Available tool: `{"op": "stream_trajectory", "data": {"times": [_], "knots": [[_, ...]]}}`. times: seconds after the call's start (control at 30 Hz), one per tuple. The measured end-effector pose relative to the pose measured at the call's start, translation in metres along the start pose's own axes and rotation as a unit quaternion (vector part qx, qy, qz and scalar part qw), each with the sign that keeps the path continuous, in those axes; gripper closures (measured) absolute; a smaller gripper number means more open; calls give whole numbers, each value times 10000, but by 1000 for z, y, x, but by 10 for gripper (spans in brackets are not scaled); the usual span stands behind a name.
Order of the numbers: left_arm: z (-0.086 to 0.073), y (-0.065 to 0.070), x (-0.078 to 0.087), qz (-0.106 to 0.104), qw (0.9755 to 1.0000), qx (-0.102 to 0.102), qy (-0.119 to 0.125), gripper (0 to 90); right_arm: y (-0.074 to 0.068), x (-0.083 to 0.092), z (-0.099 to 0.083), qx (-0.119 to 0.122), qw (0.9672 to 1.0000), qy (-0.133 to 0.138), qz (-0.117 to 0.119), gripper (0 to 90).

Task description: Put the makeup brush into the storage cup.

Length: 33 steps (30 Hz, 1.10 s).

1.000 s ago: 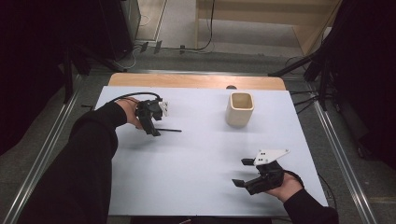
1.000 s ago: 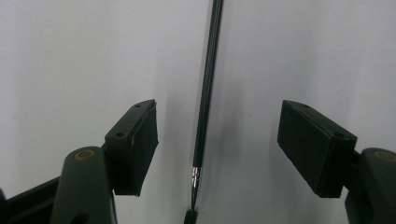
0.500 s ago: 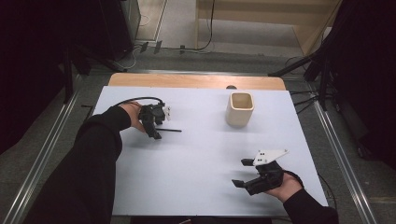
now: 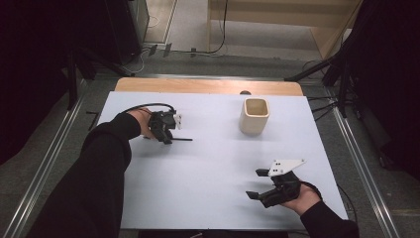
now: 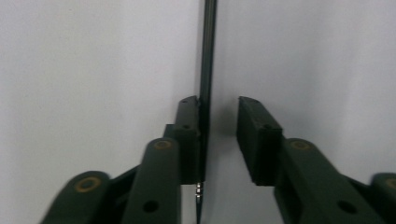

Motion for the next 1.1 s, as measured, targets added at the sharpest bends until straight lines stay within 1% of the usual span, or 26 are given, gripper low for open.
{"op": "stream_trajectory", "data": {"times": [0.03,0.07,0.1,0.13,0.17,0.2,0.33,0.4,0.43,0.47,0.5,0.53,0.57,0.67,0.7,0.73,0.77,0.8,0.83,0.87,0.9,0.93,0.97,1.0,1.07,1.1], "knots": [[0,0,0,-28,10000,24,-21,744,0,0,0,0,10000,0,0,181],[1,-1,0,-47,9999,68,-93,797,0,0,0,5,10000,-30,2,182],[1,-1,-1,-69,9999,105,-91,820,0,-1,-1,18,10000,-44,1,182],[1,-1,0,-73,9998,114,-158,850,0,-1,-1,36,10000,-59,8,182],[1,-1,0,-73,9998,114,-158,857,-1,-1,-1,48,10000,-64,11,182],[2,-1,0,-64,9998,108,-166,857,-1,-1,-1,48,10000,-64,11,182],[1,-2,0,-97,9996,198,-158,862,-1,-1,-1,60,10000,-69,29,182],[1,-3,0,-147,9992,350,-135,862,-2,-1,-1,61,10000,-68,32,182],[1,-3,0,-188,9991,371,-91,862,-1,-1,-1,60,10000,-74,28,182],[1,-4,1,-230,9989,385,-122,862,-1,-1,-2,58,9999,-81,26,182],[1,-4,0,-240,9986,460,-64,863,-1,-2,-2,61,9999,-89,28,182],[1,-4,0,-240,9986,460,-64,863,-1,-2,-2,61,9999,-89,28,182],[0,-5,2,-271,9984,474,-135,863,-2,-2,-2,49,9999,-97,41,182],[0,-5,2,-258,9984,489,-95,863,-2,-2,-2,51,9999,-97,52,182],[-2,-6,4,-303,9980,559,-63,863,-2,-2,-2,52,9999,-94,56,183],[-2,-6,6,-290,9977,612,-9,863,-2,-2,-2,52,9999,-94,64,183],[-2,-6,6,-290,9977,612,-9,863,-2,-2,-2,52,9999,-94,64,183],[-3,-6,8,-349,9972,665,-7,863,-1,-2,-1,60,9999,-84,61,183],[-3,-5,14,-382,9962,778,128,863,-1,-2,-1,59,9999,-67,64,185],[-3,-5,14,-382,9962,778,128,863,-1,-2,-1,59,9999,-67,64,185],[-3,-5,17,-392,9956,830,199,863,-1,-2,-1,64,9999,-64,63,188],[-3,-5,21,-349,9952,880,254,863,-1,-2,-1,69,9999,-62,66,192],[-3,-5,28,-344,9939,944,457,863,-1,-1,-1,54,10000,-30,75,197],[-3,-5,28,-344,9939,944,457,863,-1,-1,-1,54,10000,-30,75,197],[-4,-4,35,-343,9920,1031,647,863,-2,0,0,44,9999,16,91,197],[-5,-4,38,-348,9906,1121,708,863,-2,0,1,50,9999,36,89,197]]}}
Point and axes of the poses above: each handheld gripper's, and its own axes: x roughly backward along the jaws, z roughly out of its top, y roughly to its right, the point moved 7 cm from there along -x, roughly forward along the jaws, and after that the axes turned 2 degrees about -z, right-handed, at the moved point
